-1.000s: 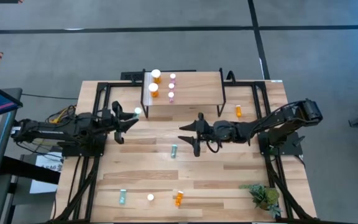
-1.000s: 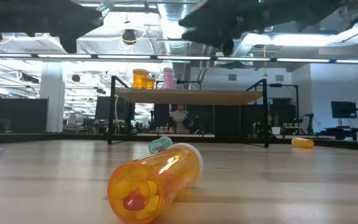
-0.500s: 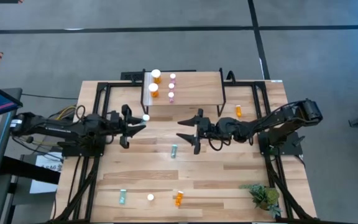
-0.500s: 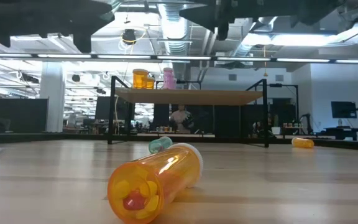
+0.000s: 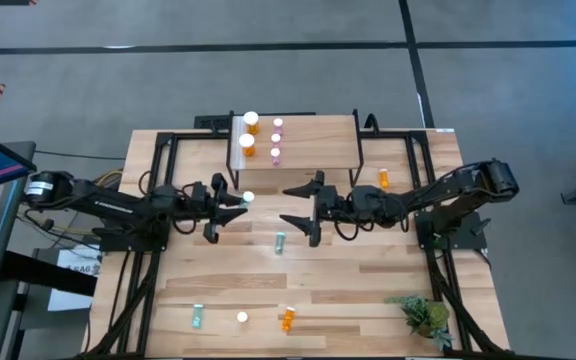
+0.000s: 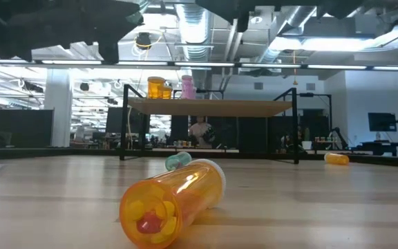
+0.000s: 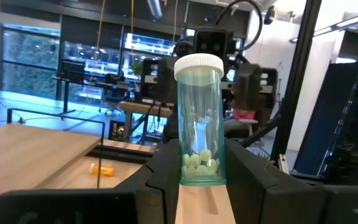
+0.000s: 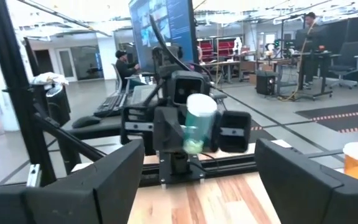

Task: Pick and place medicine bottles onto shelf by color
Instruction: Put the top small blue pill bottle on the shelf

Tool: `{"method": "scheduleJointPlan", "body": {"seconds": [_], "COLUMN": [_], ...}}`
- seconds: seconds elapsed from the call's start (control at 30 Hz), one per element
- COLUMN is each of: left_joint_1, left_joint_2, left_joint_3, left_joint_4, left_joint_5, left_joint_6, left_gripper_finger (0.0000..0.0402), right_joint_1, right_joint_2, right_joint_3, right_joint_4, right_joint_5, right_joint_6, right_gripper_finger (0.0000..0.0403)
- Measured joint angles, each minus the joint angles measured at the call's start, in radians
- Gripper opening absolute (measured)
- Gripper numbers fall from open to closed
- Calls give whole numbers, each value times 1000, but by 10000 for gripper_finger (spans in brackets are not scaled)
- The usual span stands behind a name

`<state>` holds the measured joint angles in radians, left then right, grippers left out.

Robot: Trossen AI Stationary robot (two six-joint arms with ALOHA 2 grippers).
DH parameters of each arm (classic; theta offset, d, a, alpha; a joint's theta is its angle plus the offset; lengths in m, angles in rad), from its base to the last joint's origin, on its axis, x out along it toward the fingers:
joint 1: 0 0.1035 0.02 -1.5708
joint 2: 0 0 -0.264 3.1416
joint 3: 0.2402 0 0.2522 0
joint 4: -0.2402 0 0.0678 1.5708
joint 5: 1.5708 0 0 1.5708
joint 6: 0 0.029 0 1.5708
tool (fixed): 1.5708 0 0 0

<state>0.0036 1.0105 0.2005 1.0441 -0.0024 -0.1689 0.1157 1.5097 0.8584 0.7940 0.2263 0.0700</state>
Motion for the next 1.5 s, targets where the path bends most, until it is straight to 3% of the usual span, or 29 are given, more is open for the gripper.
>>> {"method": "scheduleJointPlan", "body": {"seconds": [0.27, 0.6, 1.0, 1.5], "left_joint_1": [-1, -13, -39, -39], "left_joint_2": [139, 236, 236, 236], "left_joint_3": [88, 136, 145, 145], "left_joint_4": [2, 5, 8, 9], "left_joint_5": [88, 97, 96, 95], "left_joint_6": [-9, -19, 3, 4], "left_gripper_finger": [89, 89, 89, 89], "right_joint_1": [-1, -14, -22, -34], "right_joint_2": [59, 149, 159, 159], "right_joint_3": [11, 128, 149, 149], "right_joint_4": [29, -5, -62, -58], "right_joint_5": [-19, -22, -22, -125], "right_joint_6": [0, 0, 19, 37], "right_gripper_finger": [348, 351, 346, 294]}}
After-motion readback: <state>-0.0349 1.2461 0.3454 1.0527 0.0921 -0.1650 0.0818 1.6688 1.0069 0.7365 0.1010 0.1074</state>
